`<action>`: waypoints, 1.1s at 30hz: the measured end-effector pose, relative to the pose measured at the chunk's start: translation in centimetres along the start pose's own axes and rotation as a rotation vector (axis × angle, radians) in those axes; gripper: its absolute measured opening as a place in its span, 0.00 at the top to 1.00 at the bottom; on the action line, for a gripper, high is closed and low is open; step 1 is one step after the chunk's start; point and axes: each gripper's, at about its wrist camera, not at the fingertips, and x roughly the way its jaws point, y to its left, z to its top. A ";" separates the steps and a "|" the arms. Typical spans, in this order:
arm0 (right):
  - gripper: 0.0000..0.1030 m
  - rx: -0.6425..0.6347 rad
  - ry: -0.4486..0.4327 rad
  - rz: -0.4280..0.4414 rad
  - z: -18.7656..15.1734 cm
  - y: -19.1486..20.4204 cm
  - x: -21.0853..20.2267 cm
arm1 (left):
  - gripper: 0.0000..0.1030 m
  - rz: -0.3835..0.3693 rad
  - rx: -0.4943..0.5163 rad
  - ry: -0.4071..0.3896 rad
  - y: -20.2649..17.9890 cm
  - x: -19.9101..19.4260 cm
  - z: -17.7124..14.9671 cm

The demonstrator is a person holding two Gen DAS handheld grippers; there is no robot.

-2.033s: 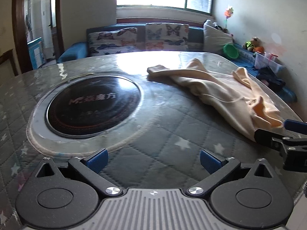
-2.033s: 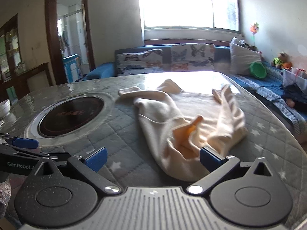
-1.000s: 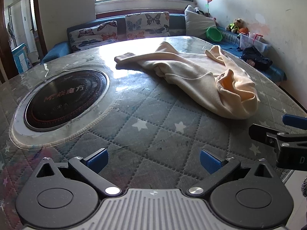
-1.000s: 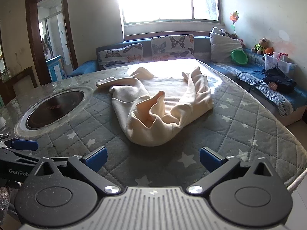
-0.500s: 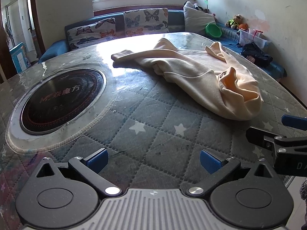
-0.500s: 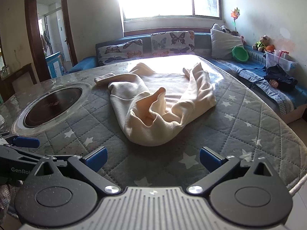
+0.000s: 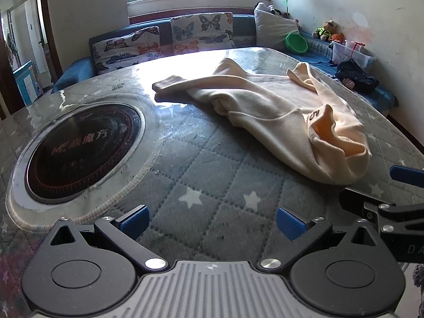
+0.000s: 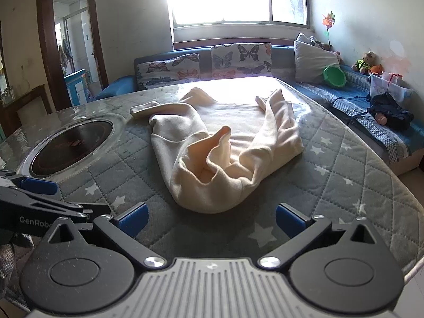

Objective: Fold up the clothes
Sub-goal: 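Move both grippers toward the cream shirt's hem edge, then grasp the shirt hem with the right gripper while the left gripper grasps the hem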

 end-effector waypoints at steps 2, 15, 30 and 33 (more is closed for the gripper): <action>0.00 -0.004 -0.003 -0.001 0.2 0.0 0.1 | 0.00 0.003 0.004 -0.003 0.0 0.2 0.4; 0.00 -0.024 -0.033 -0.003 2.6 -0.6 1.0 | 0.00 0.005 0.013 0.008 -0.2 1.6 2.4; 0.09 -0.041 -0.049 0.071 6.9 -1.0 4.5 | 0.00 0.032 -0.036 0.004 2.4 3.1 5.0; 0.15 -0.037 -0.025 0.104 7.7 -1.2 5.9 | 0.00 0.039 -0.048 0.001 3.1 3.3 5.4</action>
